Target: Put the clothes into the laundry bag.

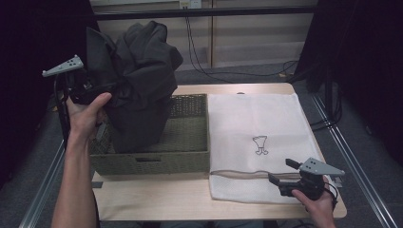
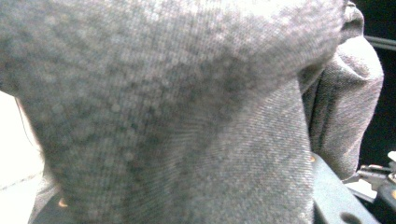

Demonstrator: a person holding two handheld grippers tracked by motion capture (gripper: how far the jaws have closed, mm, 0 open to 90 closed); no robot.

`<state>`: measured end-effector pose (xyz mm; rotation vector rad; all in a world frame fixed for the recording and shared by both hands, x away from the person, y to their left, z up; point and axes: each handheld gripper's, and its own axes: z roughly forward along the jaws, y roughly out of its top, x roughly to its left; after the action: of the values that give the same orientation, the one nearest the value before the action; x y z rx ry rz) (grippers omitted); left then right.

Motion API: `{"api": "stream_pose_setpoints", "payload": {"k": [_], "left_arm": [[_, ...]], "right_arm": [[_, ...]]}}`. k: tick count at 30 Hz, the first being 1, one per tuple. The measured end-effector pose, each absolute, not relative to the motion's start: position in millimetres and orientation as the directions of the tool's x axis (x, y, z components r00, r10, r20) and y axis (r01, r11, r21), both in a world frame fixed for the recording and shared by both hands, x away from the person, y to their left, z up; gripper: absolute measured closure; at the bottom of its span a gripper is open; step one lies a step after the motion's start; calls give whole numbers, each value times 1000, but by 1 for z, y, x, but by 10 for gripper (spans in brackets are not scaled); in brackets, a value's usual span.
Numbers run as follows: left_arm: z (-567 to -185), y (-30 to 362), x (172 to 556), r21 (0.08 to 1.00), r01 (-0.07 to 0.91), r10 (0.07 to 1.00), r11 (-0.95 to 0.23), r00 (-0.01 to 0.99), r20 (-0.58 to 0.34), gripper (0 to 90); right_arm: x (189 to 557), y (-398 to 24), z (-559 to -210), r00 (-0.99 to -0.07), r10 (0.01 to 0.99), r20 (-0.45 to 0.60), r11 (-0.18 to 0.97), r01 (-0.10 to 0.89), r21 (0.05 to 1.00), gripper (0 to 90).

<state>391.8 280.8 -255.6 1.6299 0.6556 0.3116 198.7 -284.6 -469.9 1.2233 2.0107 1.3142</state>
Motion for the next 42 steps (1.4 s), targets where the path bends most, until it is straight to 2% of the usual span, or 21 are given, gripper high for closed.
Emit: {"api": "stream_pose_setpoints", "payload": {"k": [26, 27, 36, 38, 40, 42], "left_arm": [[-197, 262, 388, 986, 161, 575, -32, 810, -113, 648], [-195, 261, 387, 987, 161, 573, -31, 811, -114, 646], [-181, 259, 389, 988, 153, 578, -18, 808, -114, 646], [-178, 259, 389, 989, 146, 578, -19, 809, -108, 646], [-172, 259, 388, 991, 134, 575, -23, 812, -97, 647], [-170, 259, 387, 991, 134, 575, -17, 812, -100, 646]], "right_arm": [[198, -285, -469, -512, 854, 96, 151, 419, 895, 130], [198, -284, -468, -512, 854, 95, 149, 414, 898, 157], [199, -277, -466, -534, 839, 106, 142, 403, 904, 203], [201, -278, -466, -534, 836, 121, 132, 411, 902, 234], [204, -280, -465, -538, 830, 146, 123, 431, 894, 309], [205, -281, -464, -543, 826, 153, 122, 437, 891, 322]]}}
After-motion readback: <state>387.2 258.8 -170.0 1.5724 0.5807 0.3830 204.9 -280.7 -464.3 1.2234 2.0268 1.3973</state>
